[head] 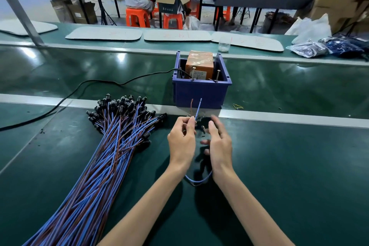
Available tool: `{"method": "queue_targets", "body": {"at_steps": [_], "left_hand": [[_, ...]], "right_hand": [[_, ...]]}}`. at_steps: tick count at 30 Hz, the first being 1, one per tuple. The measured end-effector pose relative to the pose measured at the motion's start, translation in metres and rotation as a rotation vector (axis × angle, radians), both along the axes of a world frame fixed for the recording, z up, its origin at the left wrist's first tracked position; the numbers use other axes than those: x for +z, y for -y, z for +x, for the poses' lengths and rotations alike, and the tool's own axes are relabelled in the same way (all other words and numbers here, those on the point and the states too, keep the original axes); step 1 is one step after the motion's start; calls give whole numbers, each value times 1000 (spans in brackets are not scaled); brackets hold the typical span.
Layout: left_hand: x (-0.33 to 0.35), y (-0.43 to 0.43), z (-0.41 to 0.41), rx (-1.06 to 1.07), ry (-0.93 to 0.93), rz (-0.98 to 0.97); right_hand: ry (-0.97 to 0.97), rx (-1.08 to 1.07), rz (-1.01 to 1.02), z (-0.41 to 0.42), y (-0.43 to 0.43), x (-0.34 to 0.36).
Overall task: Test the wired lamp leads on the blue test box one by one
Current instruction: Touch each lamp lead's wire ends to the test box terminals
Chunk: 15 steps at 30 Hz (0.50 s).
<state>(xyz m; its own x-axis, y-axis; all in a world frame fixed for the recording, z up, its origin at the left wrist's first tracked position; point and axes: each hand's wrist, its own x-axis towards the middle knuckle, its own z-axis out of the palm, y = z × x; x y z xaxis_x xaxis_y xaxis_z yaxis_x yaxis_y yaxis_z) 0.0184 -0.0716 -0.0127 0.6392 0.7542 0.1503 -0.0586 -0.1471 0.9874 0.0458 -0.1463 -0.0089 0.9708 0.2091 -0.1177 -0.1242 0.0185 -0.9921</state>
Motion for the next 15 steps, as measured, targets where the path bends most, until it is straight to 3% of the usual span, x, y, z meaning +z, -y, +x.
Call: {"method": "queue_targets", "body": {"at_steps": [6, 11, 15], "left_hand": [[2, 1, -1, -108, 5, -82], [6, -1, -1, -170, -2, -74], [8, 2, 4, -193, -3, -113]], "right_hand": [[317, -6, -325, -4, 0, 5], [123, -68, -1, 8, -2, 8], [73, -66, 166, 12, -5, 10]]}}
